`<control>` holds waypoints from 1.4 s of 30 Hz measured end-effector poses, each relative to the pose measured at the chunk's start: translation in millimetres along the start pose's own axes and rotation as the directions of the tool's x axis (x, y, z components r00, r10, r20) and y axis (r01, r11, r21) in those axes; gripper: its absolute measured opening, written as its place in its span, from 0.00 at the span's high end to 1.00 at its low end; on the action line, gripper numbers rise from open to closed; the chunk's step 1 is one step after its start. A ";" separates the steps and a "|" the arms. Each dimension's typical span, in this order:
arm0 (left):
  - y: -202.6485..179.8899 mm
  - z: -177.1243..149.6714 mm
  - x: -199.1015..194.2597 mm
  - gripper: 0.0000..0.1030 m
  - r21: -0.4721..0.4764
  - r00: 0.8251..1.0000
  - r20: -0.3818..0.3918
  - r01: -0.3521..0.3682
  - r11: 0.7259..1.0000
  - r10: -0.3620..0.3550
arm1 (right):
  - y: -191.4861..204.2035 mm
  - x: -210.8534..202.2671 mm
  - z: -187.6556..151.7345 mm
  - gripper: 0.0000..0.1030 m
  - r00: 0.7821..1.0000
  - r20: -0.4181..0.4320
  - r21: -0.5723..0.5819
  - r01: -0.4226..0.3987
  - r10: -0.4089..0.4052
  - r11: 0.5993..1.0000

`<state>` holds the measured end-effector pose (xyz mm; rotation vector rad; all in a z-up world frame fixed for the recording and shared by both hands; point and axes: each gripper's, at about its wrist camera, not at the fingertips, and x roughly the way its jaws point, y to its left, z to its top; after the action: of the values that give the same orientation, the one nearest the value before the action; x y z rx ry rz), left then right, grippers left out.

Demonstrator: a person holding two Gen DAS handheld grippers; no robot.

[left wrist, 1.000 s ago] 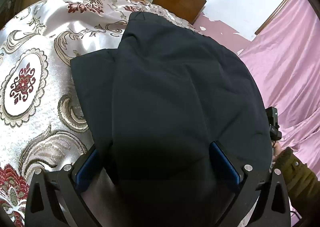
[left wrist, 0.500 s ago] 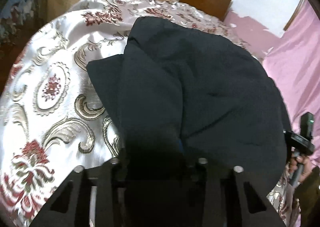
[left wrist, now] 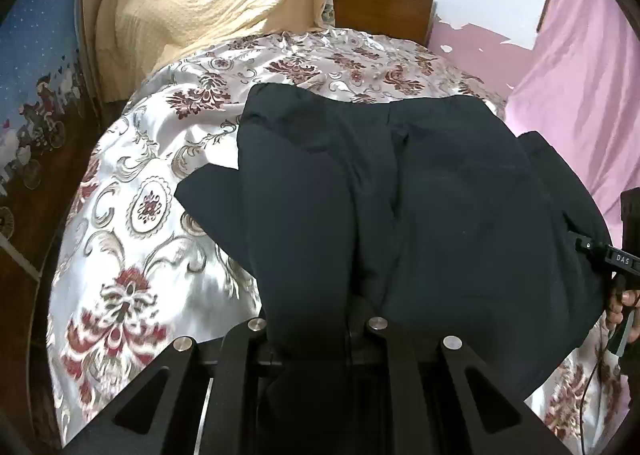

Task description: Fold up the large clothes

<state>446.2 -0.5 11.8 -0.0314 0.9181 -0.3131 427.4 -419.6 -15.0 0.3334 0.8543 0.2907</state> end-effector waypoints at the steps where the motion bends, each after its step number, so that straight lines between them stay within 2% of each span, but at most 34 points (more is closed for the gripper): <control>1: -1.5 -1.8 -5.7 0.85 -0.006 1.000 0.001 0.004 1.000 -0.004 | 4.6 -7.4 -2.8 0.78 1.000 0.000 -0.010 0.000 0.000 1.000; 8: -9.4 -36.7 -63.0 0.85 0.011 1.000 0.013 -0.008 1.000 0.008 | 23.9 -54.5 -30.0 0.78 1.000 0.010 -0.046 -0.003 0.004 0.999; 13: -10.7 -63.9 -89.6 0.85 0.021 0.999 0.022 -0.028 0.999 0.028 | 36.1 -79.4 -56.4 0.78 1.000 0.007 -0.058 -0.007 0.007 0.998; 16: -12.1 -78.1 -81.4 0.85 0.037 0.999 -0.002 -0.041 0.998 0.041 | 36.8 -82.7 -72.4 0.78 1.000 0.002 -0.062 -0.001 0.001 0.998; 19: -14.5 -97.0 -65.1 0.85 0.034 0.998 -0.043 -0.050 0.998 0.052 | 30.2 -73.4 -89.2 0.78 0.999 -0.026 -0.053 0.037 -0.039 0.998; 21: -15.8 -109.2 -60.0 0.85 0.042 0.997 -0.033 -0.073 0.996 0.075 | 25.0 -65.8 -100.3 0.78 0.997 -0.040 -0.050 0.068 -0.070 0.996; 25: -14.4 -114.1 -59.3 0.82 0.023 0.996 -0.028 -0.085 0.996 0.086 | 10.5 -65.4 -114.2 0.76 0.997 -0.022 0.010 0.076 -0.076 0.997; 29: -8.0 -113.2 -56.4 0.72 -0.056 0.988 -0.088 -0.134 0.989 0.129 | 10.0 -61.0 -122.0 0.66 0.991 -0.034 0.039 0.130 -0.129 0.991; 30: -5.6 -113.9 -55.9 0.71 -0.080 0.986 -0.099 -0.139 0.987 0.131 | 11.0 -59.2 -124.5 0.62 0.987 -0.042 0.048 0.155 -0.153 0.987; 32: 3.1 -116.5 -59.3 0.63 -0.160 0.987 -0.104 -0.141 0.977 0.126 | 10.8 -55.6 -127.7 0.57 0.979 -0.068 0.063 0.194 -0.190 0.979; 33: 6.8 -118.8 -60.9 0.60 -0.191 0.987 -0.102 -0.144 0.971 0.126 | 10.6 -55.2 -129.6 0.51 0.977 -0.074 0.070 0.203 -0.198 0.977; 34: 9.3 -120.1 -63.2 0.49 -0.215 0.987 -0.100 -0.147 0.966 0.128 | 9.5 -55.1 -131.1 0.43 0.975 -0.078 0.077 0.213 -0.207 0.974; 35: 11.3 -121.7 -65.6 0.33 -0.233 0.987 -0.093 -0.147 0.961 0.128 | 8.2 -55.4 -132.3 0.40 0.974 -0.078 0.084 0.221 -0.215 0.972; 38: 9.8 -125.9 -79.2 0.19 -0.260 0.990 -0.039 -0.138 0.956 0.133 | 2.0 -55.6 -135.8 0.35 0.974 -0.082 0.119 0.220 -0.211 0.968; 41: 3.6 -128.5 -87.9 0.14 -0.248 0.990 -0.033 -0.139 0.959 0.135 | 0.4 -56.6 -139.7 0.27 0.972 -0.071 0.128 0.233 -0.225 0.964; 42: 1.3 -128.6 -89.6 0.14 -0.241 0.990 -0.034 -0.143 0.960 0.138 | 0.5 -56.8 -140.8 0.19 0.970 -0.068 0.125 0.241 -0.234 0.963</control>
<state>294.9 39.5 2.6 -0.1889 0.9662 -0.0672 283.1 -416.8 -62.0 0.3436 0.9582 0.0195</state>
